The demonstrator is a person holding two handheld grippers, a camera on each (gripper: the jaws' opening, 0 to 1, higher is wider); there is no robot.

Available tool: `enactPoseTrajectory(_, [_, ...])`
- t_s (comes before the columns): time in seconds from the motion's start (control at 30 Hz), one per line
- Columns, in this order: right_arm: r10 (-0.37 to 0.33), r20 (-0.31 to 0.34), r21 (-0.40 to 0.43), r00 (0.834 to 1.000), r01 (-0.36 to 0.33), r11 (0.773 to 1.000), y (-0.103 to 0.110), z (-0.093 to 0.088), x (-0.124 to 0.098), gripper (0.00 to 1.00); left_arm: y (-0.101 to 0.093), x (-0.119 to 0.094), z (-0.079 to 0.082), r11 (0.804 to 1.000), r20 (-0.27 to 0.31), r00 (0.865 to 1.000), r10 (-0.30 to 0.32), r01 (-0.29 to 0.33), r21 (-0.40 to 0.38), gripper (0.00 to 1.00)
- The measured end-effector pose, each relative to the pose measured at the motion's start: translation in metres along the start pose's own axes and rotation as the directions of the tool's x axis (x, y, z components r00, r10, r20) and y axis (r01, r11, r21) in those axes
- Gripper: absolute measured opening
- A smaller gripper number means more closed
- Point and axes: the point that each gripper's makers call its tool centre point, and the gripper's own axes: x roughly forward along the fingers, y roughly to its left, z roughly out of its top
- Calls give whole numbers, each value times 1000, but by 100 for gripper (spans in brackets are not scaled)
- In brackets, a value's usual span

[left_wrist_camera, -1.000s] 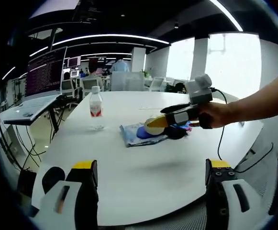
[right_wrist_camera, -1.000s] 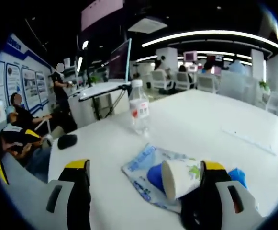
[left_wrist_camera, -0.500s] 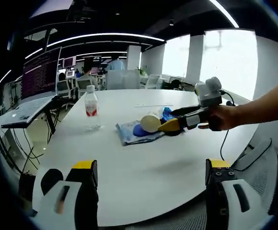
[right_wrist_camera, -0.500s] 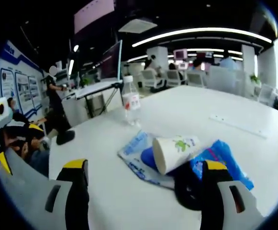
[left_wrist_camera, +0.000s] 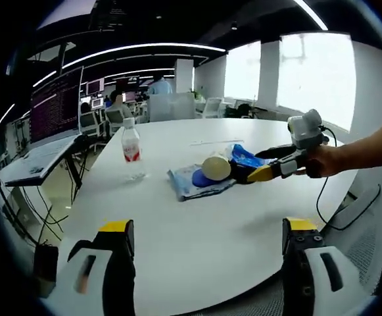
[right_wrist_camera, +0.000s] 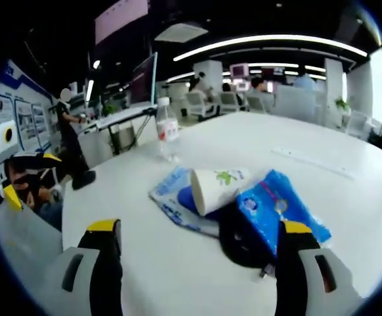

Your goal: Arrange the tabletop items into an orderly group along one side of the table until the central work area is clear of visible clutter.

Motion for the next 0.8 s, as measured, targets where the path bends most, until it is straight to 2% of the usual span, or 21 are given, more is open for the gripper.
enactPoseTrajectory(0.07, [-4, -1, -3, 1000, 4, 1000, -4, 0, -2, 96, 1, 4, 8, 1000, 26, 1000, -2, 3, -12, 93])
enactPoseTrajectory(0.13, [-10, -7, -14, 1000, 10, 1000, -8, 0, -4, 96, 3, 9, 10, 1000, 15, 1000, 2, -2, 20, 92])
enactPoseTrajectory(0.2, [-14, -14, -23, 1000, 14, 1000, -12, 0, -4, 96, 0, 15, 14, 1000, 35, 999, -12, 12, -14, 93])
enactPoseTrajectory(0.27, [-16, -22, -33, 1000, 15, 999, -16, 1, -5, 96, -1, 18, 14, 1000, 20, 1000, -11, 11, 29, 92])
enactPoseTrajectory(0.37, [-18, -26, -43, 999, 16, 999, -21, 4, -6, 95, -8, 21, 20, 999, 48, 998, -32, 32, -8, 93])
enactPoseTrajectory(0.57, [-14, -26, -82, 1000, 12, 997, -28, 16, -5, 94, -23, 27, 22, 998, 47, 997, -63, 62, 12, 92])
enactPoseTrajectory(0.63, [-11, -31, -103, 999, 7, 995, -29, 19, -4, 94, -27, 29, 23, 997, 50, 996, -75, 74, 15, 92])
enactPoseTrajectory(0.8, [15, -91, -232, 996, -36, 972, -32, 25, -1, 94, -31, 31, 25, 996, 58, 994, -88, 87, 20, 92])
